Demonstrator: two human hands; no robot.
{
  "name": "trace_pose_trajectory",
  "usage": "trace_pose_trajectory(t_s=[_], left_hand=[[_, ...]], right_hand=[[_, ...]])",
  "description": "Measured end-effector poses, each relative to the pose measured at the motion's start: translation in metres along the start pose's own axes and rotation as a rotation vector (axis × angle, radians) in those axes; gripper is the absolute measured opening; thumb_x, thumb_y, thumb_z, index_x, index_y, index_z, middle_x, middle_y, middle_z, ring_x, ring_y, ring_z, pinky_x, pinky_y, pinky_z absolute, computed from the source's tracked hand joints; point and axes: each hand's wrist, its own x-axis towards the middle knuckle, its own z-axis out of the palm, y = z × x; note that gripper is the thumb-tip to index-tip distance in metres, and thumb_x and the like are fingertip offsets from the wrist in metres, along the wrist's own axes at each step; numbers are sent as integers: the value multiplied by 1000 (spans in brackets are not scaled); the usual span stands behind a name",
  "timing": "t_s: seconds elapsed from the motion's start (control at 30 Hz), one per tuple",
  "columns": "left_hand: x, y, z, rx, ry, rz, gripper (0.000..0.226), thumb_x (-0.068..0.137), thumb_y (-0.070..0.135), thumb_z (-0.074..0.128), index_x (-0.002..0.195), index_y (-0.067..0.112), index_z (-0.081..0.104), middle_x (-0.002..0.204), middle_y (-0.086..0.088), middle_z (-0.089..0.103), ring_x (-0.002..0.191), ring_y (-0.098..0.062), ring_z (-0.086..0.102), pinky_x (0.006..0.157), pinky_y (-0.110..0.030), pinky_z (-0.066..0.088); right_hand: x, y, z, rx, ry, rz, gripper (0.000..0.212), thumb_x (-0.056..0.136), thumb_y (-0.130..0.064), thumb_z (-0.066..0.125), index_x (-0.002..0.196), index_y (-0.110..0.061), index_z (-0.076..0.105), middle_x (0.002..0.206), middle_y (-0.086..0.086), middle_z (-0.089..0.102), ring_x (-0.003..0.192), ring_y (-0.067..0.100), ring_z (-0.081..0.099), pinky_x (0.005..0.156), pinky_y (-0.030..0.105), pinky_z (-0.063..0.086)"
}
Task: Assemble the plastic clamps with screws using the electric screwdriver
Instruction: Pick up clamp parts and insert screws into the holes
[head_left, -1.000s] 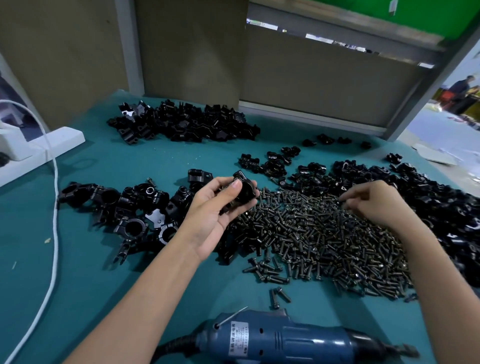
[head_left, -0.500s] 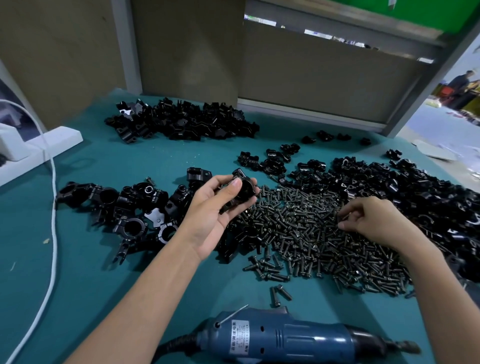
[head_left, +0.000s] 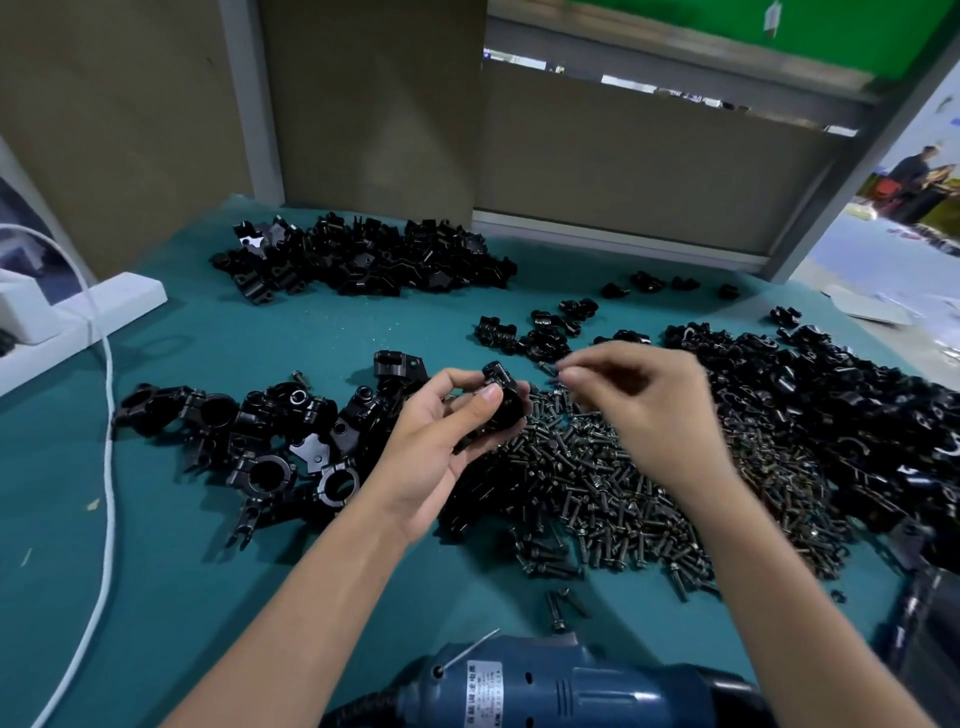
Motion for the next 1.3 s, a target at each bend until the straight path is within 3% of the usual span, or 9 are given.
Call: trace_pose_trajectory(t_s=[0.23, 0.47, 0.6, 0.7, 0.8, 0.87, 0.97, 1.17, 1.3], left_hand=[[0, 0, -2, 161, 26, 54, 25, 78, 20, 68, 98, 9, 59, 91, -6, 74, 90, -24, 72, 80, -28, 58], [1, -1, -5, 314, 53, 76, 32, 76, 22, 70, 101, 7, 57, 100, -13, 72, 97, -28, 69, 92, -39, 57], [1, -2, -4, 280, 37, 75, 25, 77, 20, 69, 97, 10, 57, 94, -6, 74, 90, -18, 70, 87, -32, 58], [2, -1, -1, 119, 40, 45, 28, 79, 17, 66, 101, 4, 54, 100, -13, 75, 96, -23, 71, 86, -32, 58], [2, 2, 0, -31, 24, 12, 28, 81, 14, 64, 103, 3, 52, 109, -22, 72, 104, -34, 69, 88, -37, 58], [2, 3, 0, -80, 30, -2, 27, 82, 13, 63, 104, 3, 52, 110, -23, 71, 106, -36, 68, 89, -39, 58], [2, 2, 0, -85, 33, -13, 30, 83, 12, 62, 108, 3, 50, 109, -23, 71, 106, -36, 68, 89, -39, 58], [1, 2, 4, -75, 29, -24, 32, 84, 13, 61, 112, 3, 48, 109, -23, 71, 105, -35, 67, 90, -39, 58], [0, 4, 2, -116, 34, -35, 31, 86, 11, 60, 114, 4, 48, 111, -24, 70, 105, -35, 68, 88, -40, 58]], right_hand=[[3, -6, 38, 61, 121, -146, 11, 84, -2, 72, 89, -10, 78, 83, -6, 74, 80, 5, 69, 77, 24, 56], [-5, -8, 43, -98, 201, -280, 17, 81, -5, 76, 98, -8, 77, 81, -7, 74, 72, -12, 62, 68, 3, 44], [-17, -11, 41, -192, 122, -275, 21, 91, -10, 66, 112, -6, 70, 84, -1, 74, 68, 8, 67, 65, 31, 55], [-25, -2, 30, -314, -25, -200, 39, 96, -7, 55, 134, -17, 57, 95, -12, 64, 55, -6, 47, 53, 13, 38], [-24, 31, -7, -523, 16, 78, 37, 94, -5, 55, 128, -20, 60, 102, -5, 68, 53, -9, 36, 50, 9, 34], [-25, 53, -32, -713, 28, 272, 25, 93, -17, 62, 118, -18, 68, 95, 4, 72, 59, 7, 48, 56, 28, 53], [-31, 74, -46, -815, -52, 435, 32, 86, -39, 71, 107, -15, 73, 64, 0, 61, 83, 30, 64, 78, 42, 57], [-32, 90, -46, -719, 15, 489, 16, 79, -36, 79, 74, -23, 72, 66, -4, 65, 69, 16, 60, 56, 30, 47], [-34, 87, -43, -661, 73, 489, 18, 83, -37, 75, 79, -23, 64, 69, -5, 65, 59, 7, 55, 50, 23, 42]])
